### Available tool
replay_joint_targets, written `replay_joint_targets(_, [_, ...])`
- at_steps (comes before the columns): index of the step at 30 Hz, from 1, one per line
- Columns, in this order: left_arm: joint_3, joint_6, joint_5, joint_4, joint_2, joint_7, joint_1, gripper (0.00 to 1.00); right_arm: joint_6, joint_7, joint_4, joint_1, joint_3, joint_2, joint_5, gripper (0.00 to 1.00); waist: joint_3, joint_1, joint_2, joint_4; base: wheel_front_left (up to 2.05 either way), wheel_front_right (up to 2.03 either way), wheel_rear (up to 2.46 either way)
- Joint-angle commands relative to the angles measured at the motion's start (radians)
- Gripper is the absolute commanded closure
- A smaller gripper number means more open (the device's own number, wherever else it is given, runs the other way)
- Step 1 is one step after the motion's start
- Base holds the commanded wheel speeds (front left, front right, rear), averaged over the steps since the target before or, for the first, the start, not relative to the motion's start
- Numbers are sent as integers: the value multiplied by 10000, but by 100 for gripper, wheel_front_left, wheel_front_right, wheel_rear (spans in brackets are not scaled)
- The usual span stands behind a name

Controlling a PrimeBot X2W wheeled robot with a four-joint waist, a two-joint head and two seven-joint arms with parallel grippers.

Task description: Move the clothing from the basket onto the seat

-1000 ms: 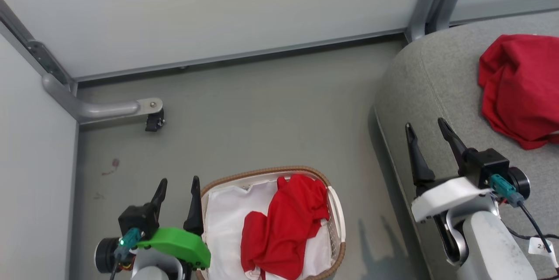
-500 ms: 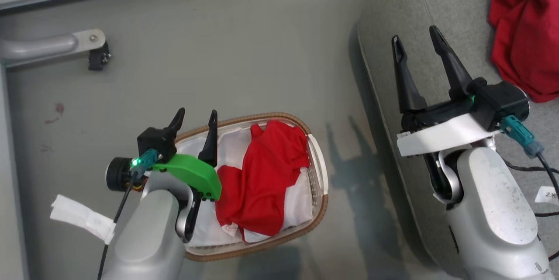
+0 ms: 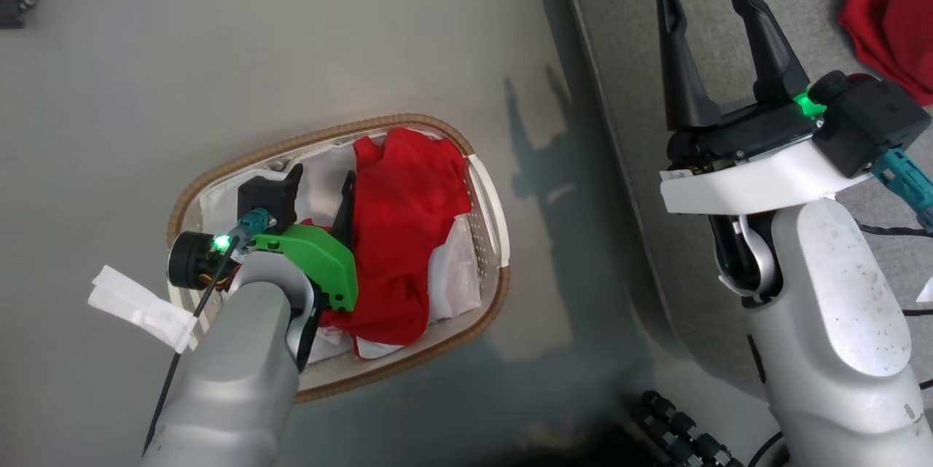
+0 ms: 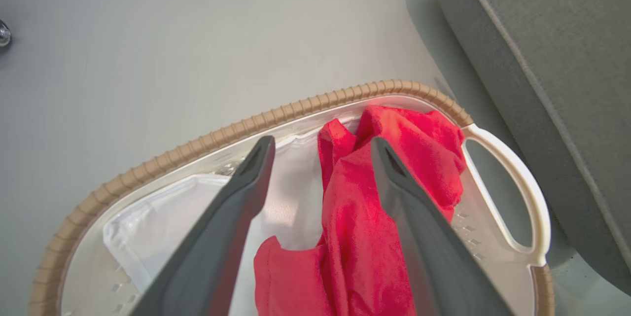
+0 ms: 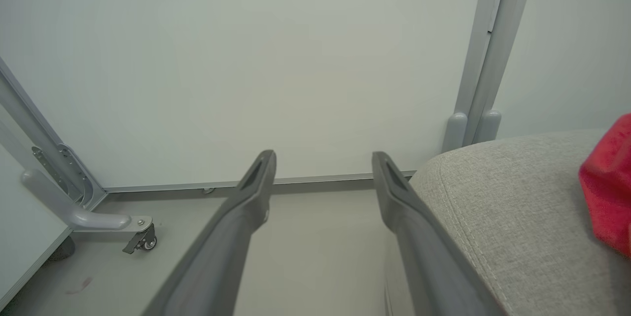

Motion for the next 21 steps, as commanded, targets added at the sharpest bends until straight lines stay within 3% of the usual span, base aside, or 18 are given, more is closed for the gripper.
replay_joint_targets(1, [-32, -64, 5, 229, 141, -4, -270, 0, -14, -3, -99, -118, 5, -20, 77, 0, 816, -1, 0, -613, 0, 0, 0])
replay_joint_targets(13, [-1011, -64, -1183, 1729, 365, 90, -1039, 0, -14, -3, -310, -138, -10, -20, 202, 0, 1661, -1, 0, -1051, 0, 0, 0])
replay_joint_targets(21, [-2003, -66, -2023, 2085, 385, 810, -1218, 0, -14, -4, -203, -99, 85, -20, 355, 0, 1777, -1, 0, -1074, 0, 0, 0])
